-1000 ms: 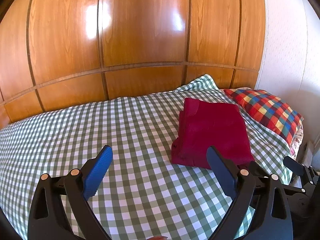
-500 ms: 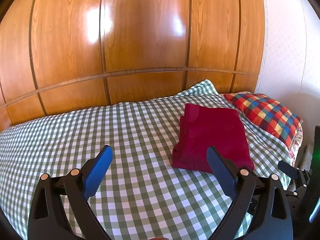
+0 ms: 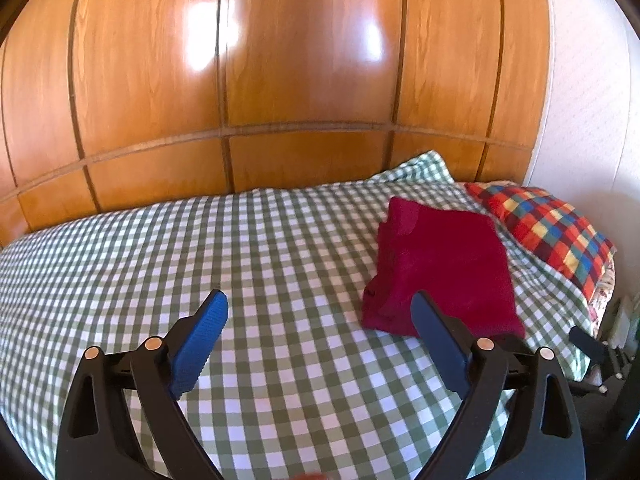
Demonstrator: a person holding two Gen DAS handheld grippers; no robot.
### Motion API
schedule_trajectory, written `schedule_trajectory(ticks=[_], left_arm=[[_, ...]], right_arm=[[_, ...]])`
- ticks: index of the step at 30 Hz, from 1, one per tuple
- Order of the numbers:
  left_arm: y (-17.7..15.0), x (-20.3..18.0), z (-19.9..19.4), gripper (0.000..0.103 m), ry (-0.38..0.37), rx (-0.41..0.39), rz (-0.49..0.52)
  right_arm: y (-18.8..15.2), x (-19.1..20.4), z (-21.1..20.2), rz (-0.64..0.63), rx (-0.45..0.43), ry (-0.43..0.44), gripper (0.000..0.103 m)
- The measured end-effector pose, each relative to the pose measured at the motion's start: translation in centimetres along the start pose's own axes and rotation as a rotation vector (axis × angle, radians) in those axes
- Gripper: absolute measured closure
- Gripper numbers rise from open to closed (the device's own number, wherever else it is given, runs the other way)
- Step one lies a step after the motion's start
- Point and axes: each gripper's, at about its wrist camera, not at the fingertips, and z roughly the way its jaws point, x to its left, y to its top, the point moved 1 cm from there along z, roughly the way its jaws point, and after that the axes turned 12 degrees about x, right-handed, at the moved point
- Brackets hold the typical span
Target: Fold small clothes
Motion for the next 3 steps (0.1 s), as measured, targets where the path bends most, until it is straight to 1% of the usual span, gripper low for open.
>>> schedule_trajectory(ticks=[3], left_arm=[[-0.16,0.35,0.58,0.011,0.005,0.023,-0.01]], right_arm=[[0.22,-0.83,0.18,0.024,0.006,-0.009,0.002]])
